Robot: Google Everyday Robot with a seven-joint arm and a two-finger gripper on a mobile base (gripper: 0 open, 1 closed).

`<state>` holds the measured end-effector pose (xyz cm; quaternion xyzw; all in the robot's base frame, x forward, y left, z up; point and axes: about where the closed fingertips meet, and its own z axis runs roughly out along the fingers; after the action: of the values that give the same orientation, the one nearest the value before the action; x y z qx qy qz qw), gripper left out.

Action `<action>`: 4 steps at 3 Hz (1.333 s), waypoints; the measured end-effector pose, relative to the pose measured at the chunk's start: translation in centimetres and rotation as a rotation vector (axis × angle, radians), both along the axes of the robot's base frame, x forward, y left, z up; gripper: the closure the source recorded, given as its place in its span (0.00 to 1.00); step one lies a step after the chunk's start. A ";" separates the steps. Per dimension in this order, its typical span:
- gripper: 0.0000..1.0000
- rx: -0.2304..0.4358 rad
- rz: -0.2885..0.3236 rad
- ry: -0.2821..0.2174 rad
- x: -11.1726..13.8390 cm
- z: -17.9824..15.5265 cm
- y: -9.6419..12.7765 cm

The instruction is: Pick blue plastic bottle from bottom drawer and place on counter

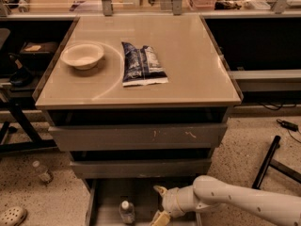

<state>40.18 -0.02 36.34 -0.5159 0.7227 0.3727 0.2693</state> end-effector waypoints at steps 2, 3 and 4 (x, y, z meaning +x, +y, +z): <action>0.00 0.019 0.016 0.002 -0.4 -0.7 0.7; 0.00 0.007 0.026 -0.055 0.9 -3.5 1.7; 0.00 -0.008 0.045 -0.100 4.2 -9.5 3.1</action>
Offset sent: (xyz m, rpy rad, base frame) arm -0.0050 0.0105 -0.0104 0.0324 -0.0079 0.0312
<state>44.39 3.12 26.82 -0.5511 0.6982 0.3494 0.2945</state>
